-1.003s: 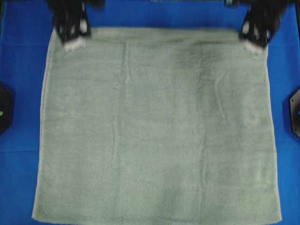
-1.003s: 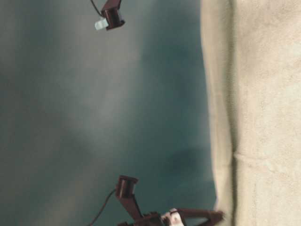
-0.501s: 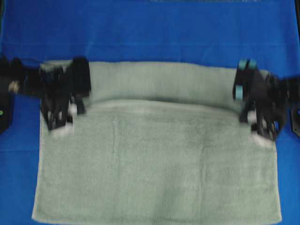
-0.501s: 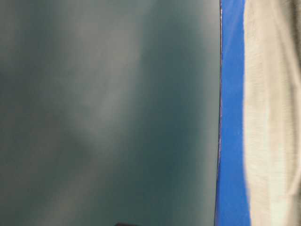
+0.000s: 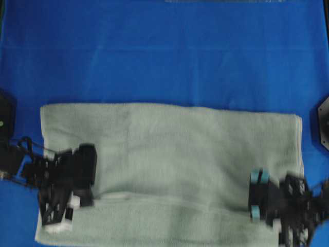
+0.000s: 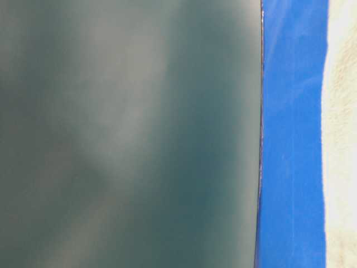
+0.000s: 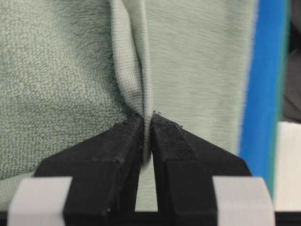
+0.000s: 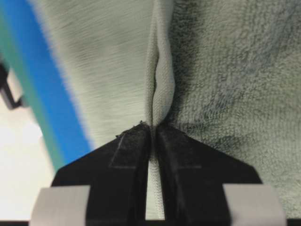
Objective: Fold a bath towel.
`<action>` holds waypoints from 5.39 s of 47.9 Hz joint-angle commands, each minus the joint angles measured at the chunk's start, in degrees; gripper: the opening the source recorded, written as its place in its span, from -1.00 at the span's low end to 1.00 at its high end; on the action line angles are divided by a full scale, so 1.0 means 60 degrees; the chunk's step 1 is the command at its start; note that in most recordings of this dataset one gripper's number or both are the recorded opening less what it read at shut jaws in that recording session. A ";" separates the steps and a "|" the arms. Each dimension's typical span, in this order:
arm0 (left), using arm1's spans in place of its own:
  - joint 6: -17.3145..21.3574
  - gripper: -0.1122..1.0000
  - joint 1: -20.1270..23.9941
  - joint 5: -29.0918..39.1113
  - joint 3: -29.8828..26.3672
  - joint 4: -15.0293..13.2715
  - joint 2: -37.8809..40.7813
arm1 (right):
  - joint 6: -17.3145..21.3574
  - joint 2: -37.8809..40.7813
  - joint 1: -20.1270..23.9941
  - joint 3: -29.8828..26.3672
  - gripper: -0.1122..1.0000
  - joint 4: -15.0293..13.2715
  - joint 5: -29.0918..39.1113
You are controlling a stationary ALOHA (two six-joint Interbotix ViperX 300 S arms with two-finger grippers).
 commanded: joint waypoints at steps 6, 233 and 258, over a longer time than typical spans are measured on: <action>-0.0366 -0.72 -0.1040 -0.0132 -0.0762 -0.0015 0.0469 | 0.0762 0.0776 0.0981 -0.1069 -0.68 0.0000 -0.0015; -0.4526 -0.56 -0.0938 0.7427 -0.7266 0.5449 -0.0337 | -0.0586 -0.3340 -0.9683 -0.2490 -0.59 -1.0034 0.2681; -0.3516 -0.56 -0.0835 0.7954 -1.1514 0.5742 0.2388 | -0.0029 -0.6606 -0.5552 -0.1816 -0.59 -0.9492 0.7529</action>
